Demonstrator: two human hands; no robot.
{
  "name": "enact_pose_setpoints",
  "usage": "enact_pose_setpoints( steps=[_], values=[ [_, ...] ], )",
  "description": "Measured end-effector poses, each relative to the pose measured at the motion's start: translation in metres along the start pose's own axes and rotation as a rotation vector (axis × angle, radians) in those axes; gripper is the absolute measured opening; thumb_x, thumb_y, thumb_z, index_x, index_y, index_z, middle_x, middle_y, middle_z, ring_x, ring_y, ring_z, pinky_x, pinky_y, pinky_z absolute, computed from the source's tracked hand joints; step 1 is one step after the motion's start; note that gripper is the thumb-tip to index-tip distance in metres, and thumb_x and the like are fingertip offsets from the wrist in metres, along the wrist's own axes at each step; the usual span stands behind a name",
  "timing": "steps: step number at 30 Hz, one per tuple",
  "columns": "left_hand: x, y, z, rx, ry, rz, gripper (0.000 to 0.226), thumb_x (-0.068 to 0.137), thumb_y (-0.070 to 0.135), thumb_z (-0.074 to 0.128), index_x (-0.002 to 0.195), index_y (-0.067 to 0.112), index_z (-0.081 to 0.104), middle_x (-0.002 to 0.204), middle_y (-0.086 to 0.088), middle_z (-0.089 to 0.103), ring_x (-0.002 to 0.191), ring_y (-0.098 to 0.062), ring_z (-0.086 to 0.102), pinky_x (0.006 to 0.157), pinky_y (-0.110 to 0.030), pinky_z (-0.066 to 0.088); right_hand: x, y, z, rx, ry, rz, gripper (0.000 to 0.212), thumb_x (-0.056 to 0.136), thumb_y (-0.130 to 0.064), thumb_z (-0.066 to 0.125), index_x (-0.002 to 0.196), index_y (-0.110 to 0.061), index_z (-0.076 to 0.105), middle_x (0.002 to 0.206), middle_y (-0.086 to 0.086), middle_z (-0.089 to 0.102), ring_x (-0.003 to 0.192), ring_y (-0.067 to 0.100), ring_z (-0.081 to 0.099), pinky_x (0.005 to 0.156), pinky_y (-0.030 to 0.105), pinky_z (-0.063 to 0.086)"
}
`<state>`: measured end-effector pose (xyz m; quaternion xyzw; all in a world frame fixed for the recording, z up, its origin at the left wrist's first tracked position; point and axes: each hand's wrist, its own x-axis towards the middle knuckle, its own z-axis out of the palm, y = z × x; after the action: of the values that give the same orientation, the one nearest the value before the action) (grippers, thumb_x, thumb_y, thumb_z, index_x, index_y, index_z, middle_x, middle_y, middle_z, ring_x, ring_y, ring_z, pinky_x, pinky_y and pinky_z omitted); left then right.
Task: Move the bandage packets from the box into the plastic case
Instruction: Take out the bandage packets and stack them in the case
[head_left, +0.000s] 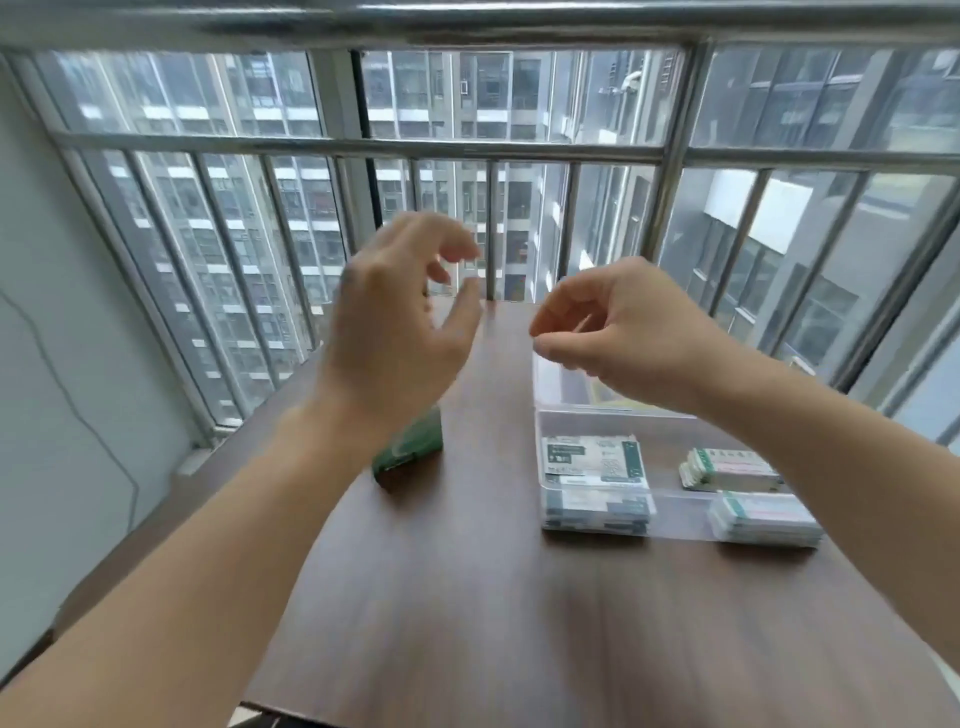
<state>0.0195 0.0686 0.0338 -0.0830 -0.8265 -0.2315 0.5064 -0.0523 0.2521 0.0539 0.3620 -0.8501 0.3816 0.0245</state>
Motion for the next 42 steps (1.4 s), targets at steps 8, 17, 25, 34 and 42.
enact_pose_setpoints(
  steps=[8,17,25,34,42],
  values=[
    [-0.075,-0.087,-0.021,-0.318,-0.233,-0.926,0.126,0.052,0.022,0.075,0.152,0.038,0.000,0.159,0.002,0.019,0.136,-0.004,0.022,0.111,-0.033,0.030,0.051,-0.055,0.077,-0.341,-0.175,-0.226,0.023,0.093,-0.008,0.067,0.110,-0.018,0.076,0.111,-0.004,0.067,0.091,0.009,0.060,0.080,0.018,0.047],
    [-0.094,-0.096,0.007,-0.422,-0.251,-0.676,0.074,0.047,0.005,0.093,0.106,0.035,0.058,0.100,0.009,0.071,0.098,-0.019,0.069,0.089,-0.043,0.057,0.077,-0.075,0.094,-0.783,-0.581,-0.203,0.024,0.093,-0.027,0.066,0.113,-0.014,0.071,0.094,0.003,0.063,0.082,0.022,0.054,0.077,0.031,0.048],
    [-0.102,-0.090,-0.004,-0.367,-0.290,-0.575,0.079,0.048,0.007,0.096,0.109,0.034,0.055,0.104,0.014,0.069,0.105,-0.013,0.065,0.098,-0.043,0.052,0.060,-0.070,0.115,-0.965,-0.757,-0.332,0.022,0.099,-0.031,0.054,0.094,-0.013,0.066,0.082,-0.001,0.060,0.084,0.021,0.058,0.082,0.032,0.048],
    [-0.101,-0.088,-0.002,-0.387,-0.290,-0.603,0.079,0.048,0.006,0.096,0.108,0.037,0.056,0.103,0.010,0.069,0.104,-0.017,0.065,0.098,-0.045,0.052,0.062,-0.067,0.113,-0.989,-0.726,-0.389,0.027,0.102,-0.025,0.050,0.112,-0.009,0.068,0.099,0.004,0.066,0.082,0.019,0.052,0.068,0.026,0.040],
    [-0.101,-0.085,-0.005,-0.343,-0.308,-0.543,0.072,0.050,0.011,0.095,0.105,0.034,0.056,0.101,0.008,0.070,0.099,-0.017,0.066,0.093,-0.037,0.054,0.071,-0.073,0.100,-0.937,-0.862,-0.338,0.034,0.108,-0.032,0.037,0.117,-0.014,0.065,0.110,0.004,0.064,0.096,0.023,0.056,0.087,0.032,0.045]
  ],
)
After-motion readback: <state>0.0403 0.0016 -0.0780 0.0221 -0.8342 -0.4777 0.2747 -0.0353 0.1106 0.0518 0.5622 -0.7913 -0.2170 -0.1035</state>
